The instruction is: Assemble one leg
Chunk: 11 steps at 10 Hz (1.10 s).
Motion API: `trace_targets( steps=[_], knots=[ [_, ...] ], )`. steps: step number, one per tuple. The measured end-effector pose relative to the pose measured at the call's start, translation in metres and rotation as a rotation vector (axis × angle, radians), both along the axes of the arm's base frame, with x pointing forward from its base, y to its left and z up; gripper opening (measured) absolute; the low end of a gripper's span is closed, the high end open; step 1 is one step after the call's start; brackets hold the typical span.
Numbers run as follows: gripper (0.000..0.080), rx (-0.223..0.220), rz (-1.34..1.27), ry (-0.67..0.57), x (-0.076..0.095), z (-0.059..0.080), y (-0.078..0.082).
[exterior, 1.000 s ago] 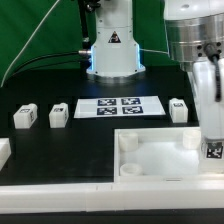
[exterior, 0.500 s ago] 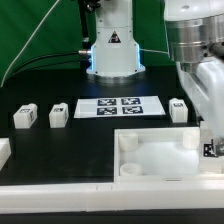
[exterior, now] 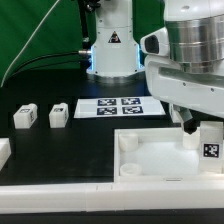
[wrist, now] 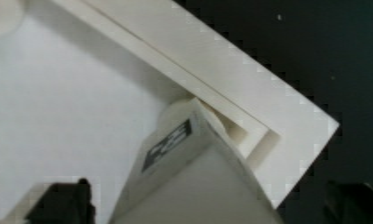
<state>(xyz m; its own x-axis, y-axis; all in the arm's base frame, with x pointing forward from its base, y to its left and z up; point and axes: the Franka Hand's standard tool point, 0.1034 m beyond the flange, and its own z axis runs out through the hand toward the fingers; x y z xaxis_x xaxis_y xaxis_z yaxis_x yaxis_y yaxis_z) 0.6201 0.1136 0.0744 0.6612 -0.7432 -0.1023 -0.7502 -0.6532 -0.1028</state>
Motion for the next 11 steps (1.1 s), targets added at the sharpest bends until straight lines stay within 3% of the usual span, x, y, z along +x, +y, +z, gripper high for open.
trace_targets(
  steps=[7, 10, 11],
  knots=[
    [0.0649, -0.060, 0.807, -0.108, 0.0051, 0.0034, -0.0043],
    [0.0649, -0.065, 0.916, -0.128, 0.0055, 0.0028, -0.0045],
    [0.0559, -0.065, 0.916, -0.128, 0.0055, 0.0028, -0.0045]
  ],
)
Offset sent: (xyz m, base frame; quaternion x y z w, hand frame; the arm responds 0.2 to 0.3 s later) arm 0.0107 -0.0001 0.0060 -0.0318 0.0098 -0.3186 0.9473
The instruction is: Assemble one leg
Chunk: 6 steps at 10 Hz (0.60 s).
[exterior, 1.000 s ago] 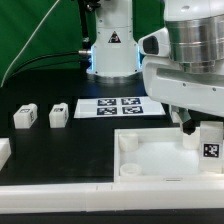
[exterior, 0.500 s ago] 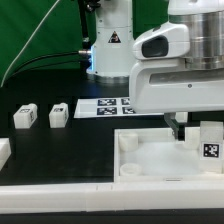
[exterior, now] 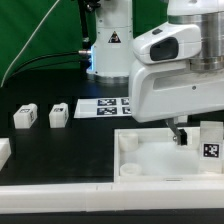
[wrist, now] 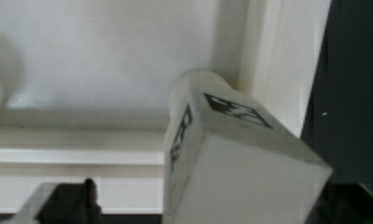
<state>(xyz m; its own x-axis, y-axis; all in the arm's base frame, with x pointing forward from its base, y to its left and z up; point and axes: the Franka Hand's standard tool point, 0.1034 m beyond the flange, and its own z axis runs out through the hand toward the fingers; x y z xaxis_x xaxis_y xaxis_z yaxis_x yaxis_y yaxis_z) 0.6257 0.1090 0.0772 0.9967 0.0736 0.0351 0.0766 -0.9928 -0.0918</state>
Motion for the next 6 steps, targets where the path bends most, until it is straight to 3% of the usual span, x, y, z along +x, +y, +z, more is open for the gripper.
trace_targets(
  steps=[1, 2, 3, 6],
  knots=[
    [0.0559, 0.000, 0.000, 0.000, 0.0000, 0.0000, 0.0000],
    [0.0347, 0.000, 0.000, 0.000, 0.0000, 0.0000, 0.0000],
    [0.0294, 0.000, 0.000, -0.001, 0.0002, 0.0000, 0.0000],
    [0.0294, 0.003, -0.055, 0.005, 0.0002, 0.0000, 0.0001]
  ],
)
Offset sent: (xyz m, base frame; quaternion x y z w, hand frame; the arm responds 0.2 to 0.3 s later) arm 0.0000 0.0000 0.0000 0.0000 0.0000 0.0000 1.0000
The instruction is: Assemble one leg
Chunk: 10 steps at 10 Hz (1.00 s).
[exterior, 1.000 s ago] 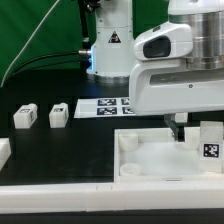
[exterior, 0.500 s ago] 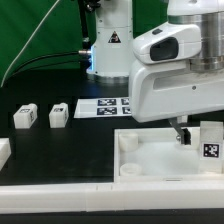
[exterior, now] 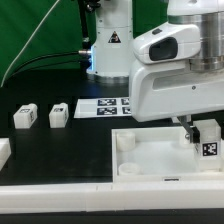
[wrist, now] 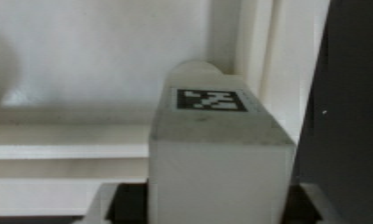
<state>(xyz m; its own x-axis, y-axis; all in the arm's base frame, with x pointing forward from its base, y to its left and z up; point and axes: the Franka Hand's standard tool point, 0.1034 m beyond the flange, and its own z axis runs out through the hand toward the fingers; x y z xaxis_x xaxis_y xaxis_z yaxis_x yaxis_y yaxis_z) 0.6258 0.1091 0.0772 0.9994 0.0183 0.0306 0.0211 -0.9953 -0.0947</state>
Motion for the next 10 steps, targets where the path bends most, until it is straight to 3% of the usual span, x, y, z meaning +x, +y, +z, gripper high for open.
trace_targets(
  steps=[10],
  knots=[
    [0.0294, 0.038, -0.955, 0.091, -0.0016, -0.0021, -0.0048]
  ],
)
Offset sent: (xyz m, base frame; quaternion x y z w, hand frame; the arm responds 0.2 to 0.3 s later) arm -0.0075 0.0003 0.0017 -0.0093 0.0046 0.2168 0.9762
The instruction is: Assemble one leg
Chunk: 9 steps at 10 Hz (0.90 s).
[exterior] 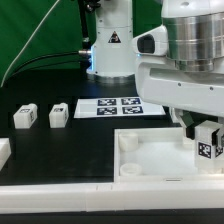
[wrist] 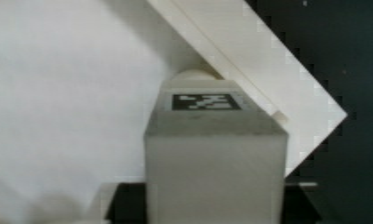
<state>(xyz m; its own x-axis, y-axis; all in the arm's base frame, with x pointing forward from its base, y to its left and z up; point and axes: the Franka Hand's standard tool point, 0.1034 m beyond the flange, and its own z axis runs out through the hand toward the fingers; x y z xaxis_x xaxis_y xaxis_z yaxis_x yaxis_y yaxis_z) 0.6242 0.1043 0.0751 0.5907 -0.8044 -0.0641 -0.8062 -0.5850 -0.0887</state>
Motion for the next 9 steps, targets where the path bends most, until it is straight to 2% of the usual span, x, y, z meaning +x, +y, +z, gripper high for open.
trace_targets(
  steps=[7, 8, 9],
  knots=[
    [0.0294, 0.051, -0.591, 0.070, -0.0003, 0.0001, 0.0031],
    [0.0371, 0.050, -0.569, 0.068, -0.0004, -0.0001, 0.0033],
    [0.0371, 0.050, -0.568, 0.068, -0.0005, -0.0002, 0.0038]
  ],
)
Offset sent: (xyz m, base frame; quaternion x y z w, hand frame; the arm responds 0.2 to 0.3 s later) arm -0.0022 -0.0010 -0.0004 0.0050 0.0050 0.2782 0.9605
